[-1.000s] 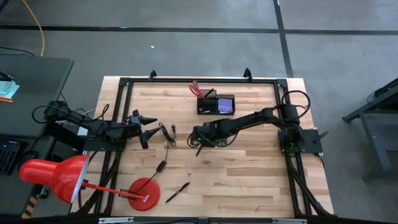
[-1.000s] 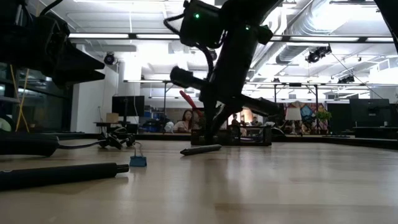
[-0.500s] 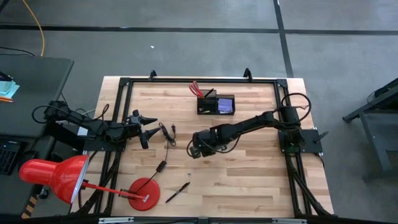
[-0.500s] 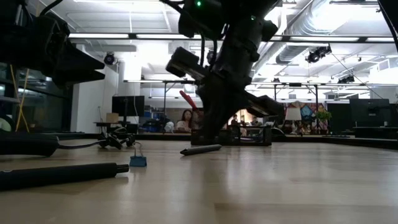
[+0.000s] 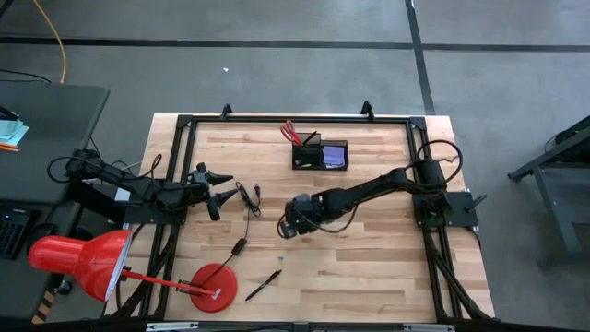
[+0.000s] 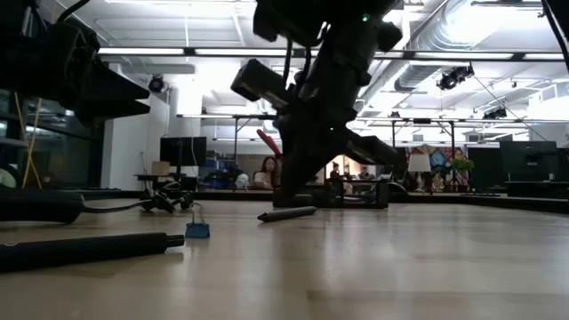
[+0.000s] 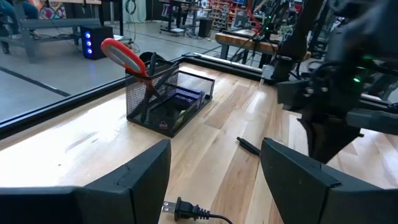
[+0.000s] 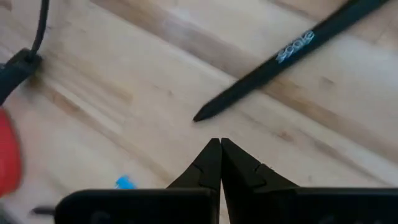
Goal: Pick and place office supplies into organizer
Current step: Put the top black pen into the mesh desk organizer
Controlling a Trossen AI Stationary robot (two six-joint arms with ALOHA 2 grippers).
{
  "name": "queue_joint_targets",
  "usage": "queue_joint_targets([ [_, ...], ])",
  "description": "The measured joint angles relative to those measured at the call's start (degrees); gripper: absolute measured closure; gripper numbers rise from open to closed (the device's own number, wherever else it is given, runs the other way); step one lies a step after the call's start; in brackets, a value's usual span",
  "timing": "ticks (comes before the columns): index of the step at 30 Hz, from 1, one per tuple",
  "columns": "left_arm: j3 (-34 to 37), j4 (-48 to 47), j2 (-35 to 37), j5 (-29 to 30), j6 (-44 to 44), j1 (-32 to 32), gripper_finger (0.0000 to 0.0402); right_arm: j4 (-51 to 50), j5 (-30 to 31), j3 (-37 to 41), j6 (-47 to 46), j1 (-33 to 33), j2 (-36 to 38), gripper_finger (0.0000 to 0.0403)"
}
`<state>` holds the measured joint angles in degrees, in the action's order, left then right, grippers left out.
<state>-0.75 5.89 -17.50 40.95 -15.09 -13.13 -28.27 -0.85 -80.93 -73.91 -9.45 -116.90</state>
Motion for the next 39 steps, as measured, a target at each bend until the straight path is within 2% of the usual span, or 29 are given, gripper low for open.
queue_joint_targets([
  [7, 0.0, 0.0, 0.0, 0.0, 0.0, 0.0, 0.0169, -2.3, 28.1, 0.1, 0.4, -4.7, 0.0, 0.0402],
  [16, 0.0, 0.0, 0.0, 0.0, 0.0, 0.0, 0.0169, -1.2, 55.9, 0.1, -0.4, -12.3, 0.0, 0.0402],
  [20, 0.0, 0.0, 0.0, 0.0, 0.0, 0.0, 0.0169, 5.1, 66.7, 0.0, -2.1, -13.8, -2.9, 0.0402],
  [23, 0.0, 0.1, 0.0, 0.0, 0.0, 0.0, 0.0169, 6.4, 69.9, 0.1, -0.8, -13.9, -4.9, 0.0402],
  [25, 0.0, 0.0, 0.0, 0.0, 0.0, 0.0, 0.0169, 6.4, 69.9, 0.0, -0.8, -13.1, -6.0, 0.0402],
  [28, 0.0, 0.0, 0.0, 0.0, 0.0, 0.0, 0.0169, 6.3, 67.6, 0.1, -1.3, -11.8, -6.7, 0.0402],
  [32, 0.0, 0.0, 0.0, 0.0, 0.0, 0.0, 0.0169, 6.0, 63.1, 0.1, -7.7, -10.5, -6.6, 0.0402],
  [36, 0.0, 0.0, 0.0, 0.0, 0.0, 0.0, 0.0169, 8.4, 59.3, 0.0, -8.1, -8.7, -6.9, 0.0402],
  [39, 0.0, 0.0, 0.0, 0.0, 0.0, 0.0, 0.0169, 10.7, 59.2, 0.0, -8.1, -8.0, -7.0, 0.0402],
])
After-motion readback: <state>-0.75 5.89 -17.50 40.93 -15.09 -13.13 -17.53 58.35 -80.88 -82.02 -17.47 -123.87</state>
